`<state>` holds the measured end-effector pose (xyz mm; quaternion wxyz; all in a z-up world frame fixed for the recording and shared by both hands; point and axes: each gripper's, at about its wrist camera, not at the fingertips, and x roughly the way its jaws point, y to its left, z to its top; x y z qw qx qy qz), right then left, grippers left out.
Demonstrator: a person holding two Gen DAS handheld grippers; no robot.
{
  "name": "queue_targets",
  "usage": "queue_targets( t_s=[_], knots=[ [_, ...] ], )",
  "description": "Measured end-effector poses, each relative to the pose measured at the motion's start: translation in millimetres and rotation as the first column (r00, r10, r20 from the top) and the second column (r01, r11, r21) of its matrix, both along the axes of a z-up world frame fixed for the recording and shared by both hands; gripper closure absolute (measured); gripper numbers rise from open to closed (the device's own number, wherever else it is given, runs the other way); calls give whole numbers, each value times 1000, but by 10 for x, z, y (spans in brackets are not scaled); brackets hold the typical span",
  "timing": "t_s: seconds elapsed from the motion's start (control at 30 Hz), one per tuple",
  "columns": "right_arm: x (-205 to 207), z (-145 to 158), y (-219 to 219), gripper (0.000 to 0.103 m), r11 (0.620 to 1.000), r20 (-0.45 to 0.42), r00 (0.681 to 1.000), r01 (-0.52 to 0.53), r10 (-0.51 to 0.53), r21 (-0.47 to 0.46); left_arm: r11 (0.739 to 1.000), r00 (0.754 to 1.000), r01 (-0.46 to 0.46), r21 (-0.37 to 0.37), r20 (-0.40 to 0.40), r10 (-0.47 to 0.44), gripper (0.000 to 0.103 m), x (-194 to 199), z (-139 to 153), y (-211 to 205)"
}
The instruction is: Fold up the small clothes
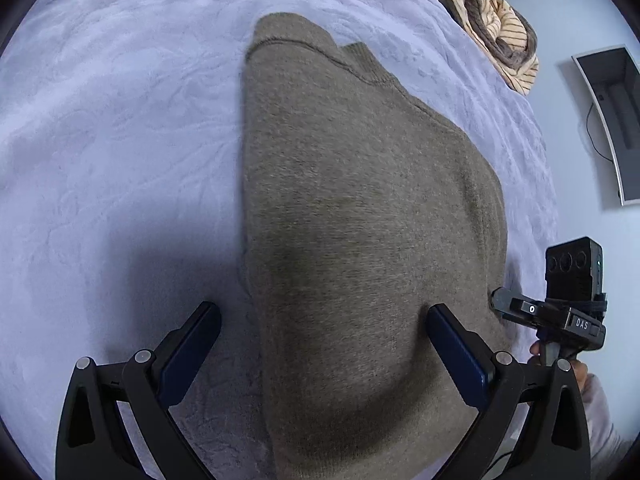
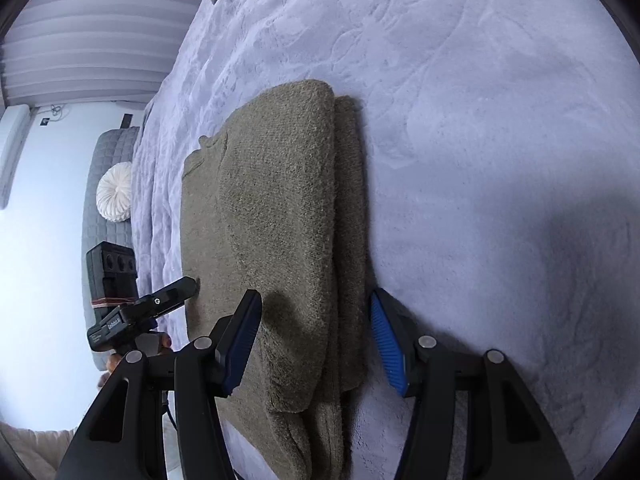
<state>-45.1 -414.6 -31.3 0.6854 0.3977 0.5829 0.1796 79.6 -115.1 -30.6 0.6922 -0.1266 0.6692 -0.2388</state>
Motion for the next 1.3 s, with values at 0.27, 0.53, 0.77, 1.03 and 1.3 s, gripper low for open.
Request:
queue_targets(
  t_s=[0.27, 0.53, 0.77, 1.03, 1.3],
  knots=[
    [242, -134, 361, 41, 997, 24, 998, -63, 62, 53, 997, 996, 78, 27, 30, -79, 0, -15, -37, -340],
    [149, -13, 458, 71, 993, 2, 999, 42, -43, 110, 997, 995, 55, -46, 81, -51, 40, -78, 139, -125],
    [18, 288, 637, 71, 973, 27, 995, 90, -98, 214, 986, 991, 72, -149, 119, -55, 52, -193, 484, 100],
    [-281, 652, 1036, 71, 962, 48, 994, 80, -95, 260, 977, 987, 85, -195, 150, -56, 52, -559, 862, 695],
    [-681, 592, 1791, 71, 956, 14, 1000, 11, -15, 293, 991, 996, 36, -129, 85, -25, 52, -1191, 900, 1480]
  ],
)
